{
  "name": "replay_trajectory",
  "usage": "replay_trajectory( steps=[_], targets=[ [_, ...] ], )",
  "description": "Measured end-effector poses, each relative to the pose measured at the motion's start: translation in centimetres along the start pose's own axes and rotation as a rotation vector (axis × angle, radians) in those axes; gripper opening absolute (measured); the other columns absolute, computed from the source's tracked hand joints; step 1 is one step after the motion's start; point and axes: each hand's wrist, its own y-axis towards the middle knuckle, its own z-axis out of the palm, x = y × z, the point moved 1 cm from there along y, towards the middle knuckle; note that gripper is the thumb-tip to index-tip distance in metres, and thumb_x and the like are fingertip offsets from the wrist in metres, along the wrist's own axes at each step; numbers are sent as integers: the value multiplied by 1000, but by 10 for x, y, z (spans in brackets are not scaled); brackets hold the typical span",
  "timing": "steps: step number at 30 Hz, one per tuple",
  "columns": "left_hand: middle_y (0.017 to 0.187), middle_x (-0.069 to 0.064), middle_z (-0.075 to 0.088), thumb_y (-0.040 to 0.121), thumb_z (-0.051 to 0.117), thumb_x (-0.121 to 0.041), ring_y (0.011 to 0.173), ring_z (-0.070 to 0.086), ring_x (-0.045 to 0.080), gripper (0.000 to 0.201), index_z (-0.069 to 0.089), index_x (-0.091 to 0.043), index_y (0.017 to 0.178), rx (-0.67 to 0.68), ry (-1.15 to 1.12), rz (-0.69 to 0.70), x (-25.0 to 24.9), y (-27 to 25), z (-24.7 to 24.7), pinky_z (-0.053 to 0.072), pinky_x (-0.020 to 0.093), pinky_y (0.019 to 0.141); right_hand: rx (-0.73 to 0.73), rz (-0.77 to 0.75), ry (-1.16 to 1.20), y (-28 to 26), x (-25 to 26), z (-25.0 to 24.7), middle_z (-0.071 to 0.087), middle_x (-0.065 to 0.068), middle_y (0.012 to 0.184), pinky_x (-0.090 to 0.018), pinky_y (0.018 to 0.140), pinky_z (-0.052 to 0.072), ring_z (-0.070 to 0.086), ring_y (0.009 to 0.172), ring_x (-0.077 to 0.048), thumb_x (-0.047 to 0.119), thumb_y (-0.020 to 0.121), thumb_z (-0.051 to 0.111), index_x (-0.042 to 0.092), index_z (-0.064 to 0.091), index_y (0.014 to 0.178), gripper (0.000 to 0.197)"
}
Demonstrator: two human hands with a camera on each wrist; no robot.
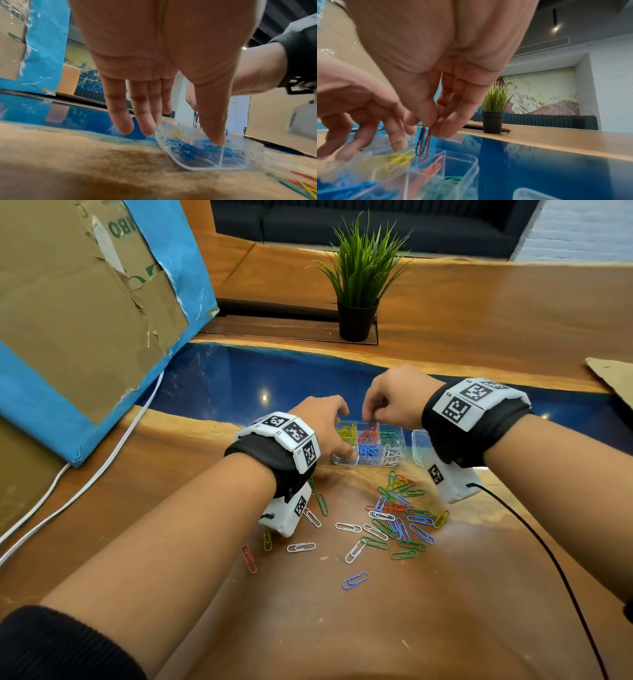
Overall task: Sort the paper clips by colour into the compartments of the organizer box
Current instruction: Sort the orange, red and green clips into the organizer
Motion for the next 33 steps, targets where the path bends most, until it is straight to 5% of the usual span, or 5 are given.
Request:
replay_trajectory(
  steps=[6,15,20,24,33],
  targets=[
    [127,-1,57,65,82,-43,111,56,18,79,46,-22,131,2,-8,2,1,0,0,46,31,90,25,30,64,-3,0,3,63,7,77,-17,62,39,53,69,-6,12,88,58,19,73,96,19],
    [126,-2,57,65,81,-44,111,56,17,77,46,-23,130,14,0,3,2,0,0,47,32,90,-5,54,104,-4,2,3,62,5,91,-22,75,39,54,82,-10,11,94,53,19,70,105,22],
    [124,-1,58,63,81,-44,109,57,19,74,48,-23,126,5,-3,-3,2,-1,0,48,35,92,-30,43,272,-6,13,-1,58,16,68,-11,57,38,53,61,1,11,91,58,21,72,95,17],
    [113,1,62,62,81,-45,100,59,22,61,53,-23,111,-22,2,-3,1,-5,1,51,41,88,29,27,246,-4,25,9,59,15,67,-18,64,45,58,63,-5,16,86,65,25,69,87,9],
    [140,5,45,64,81,-48,125,47,22,96,31,-24,142,17,74,68,3,-25,-14,40,36,100,36,178,-52,-16,11,-3,66,-1,109,-28,79,49,61,98,-22,10,93,45,23,68,102,28]
  ],
)
